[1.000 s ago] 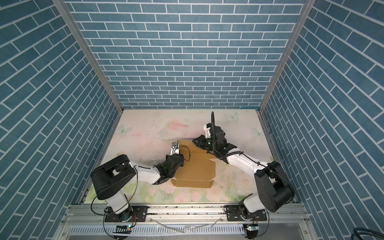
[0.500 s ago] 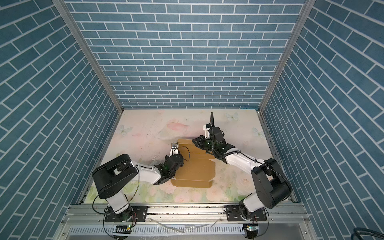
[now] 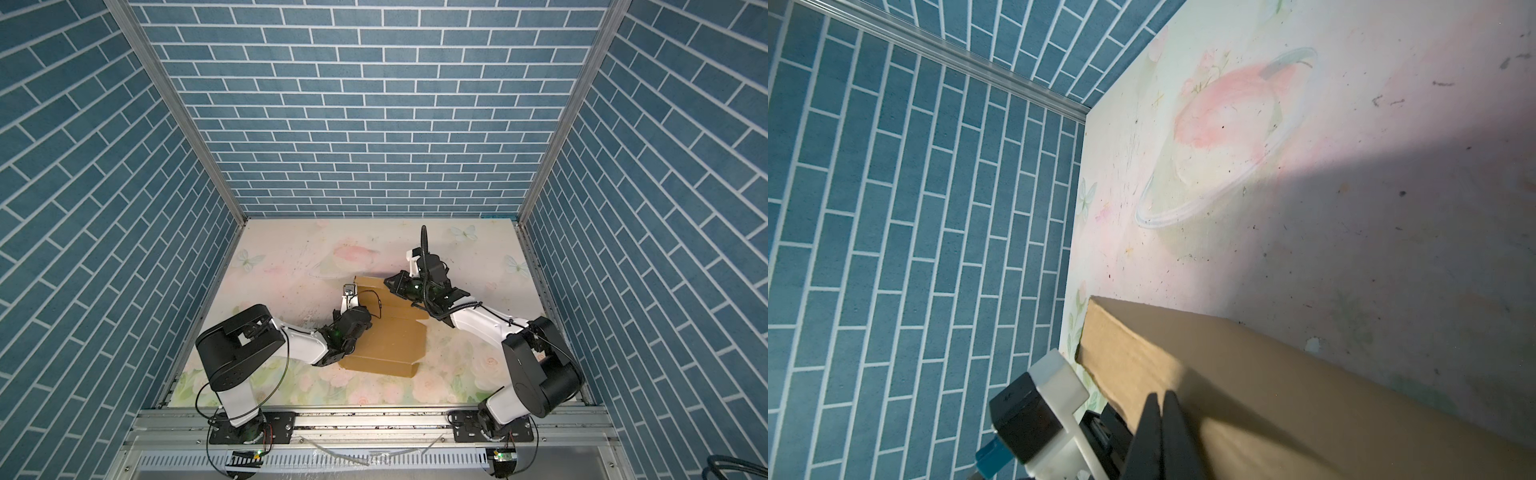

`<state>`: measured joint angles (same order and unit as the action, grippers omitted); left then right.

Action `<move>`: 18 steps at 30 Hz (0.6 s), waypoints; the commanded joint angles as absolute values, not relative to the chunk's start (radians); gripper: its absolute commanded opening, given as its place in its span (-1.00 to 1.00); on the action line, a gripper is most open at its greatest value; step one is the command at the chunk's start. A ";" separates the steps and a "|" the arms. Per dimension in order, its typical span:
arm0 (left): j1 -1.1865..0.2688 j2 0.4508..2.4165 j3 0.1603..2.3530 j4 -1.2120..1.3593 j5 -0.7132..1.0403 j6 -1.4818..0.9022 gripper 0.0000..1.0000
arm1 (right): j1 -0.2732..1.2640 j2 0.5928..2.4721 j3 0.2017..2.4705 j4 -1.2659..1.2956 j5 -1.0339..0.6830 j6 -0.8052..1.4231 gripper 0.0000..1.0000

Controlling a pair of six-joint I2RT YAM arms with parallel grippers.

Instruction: Fold the paper box

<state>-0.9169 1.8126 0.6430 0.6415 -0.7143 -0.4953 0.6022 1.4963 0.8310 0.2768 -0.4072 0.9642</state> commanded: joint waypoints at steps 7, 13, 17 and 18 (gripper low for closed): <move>-0.911 1.829 0.670 0.610 -0.759 -0.511 -0.98 | 0.606 1.512 0.802 0.269 -0.390 0.983 -0.89; -0.911 1.823 0.668 0.609 -0.753 -0.510 -0.98 | 0.606 1.516 0.802 0.268 -0.388 0.983 -0.89; -0.911 1.817 0.663 0.604 -0.750 -0.514 -0.78 | 0.606 1.521 0.802 0.272 -0.387 0.984 -0.89; -0.911 1.815 0.661 0.601 -0.749 -0.514 -0.73 | 0.606 1.522 0.802 0.273 -0.387 0.986 -0.89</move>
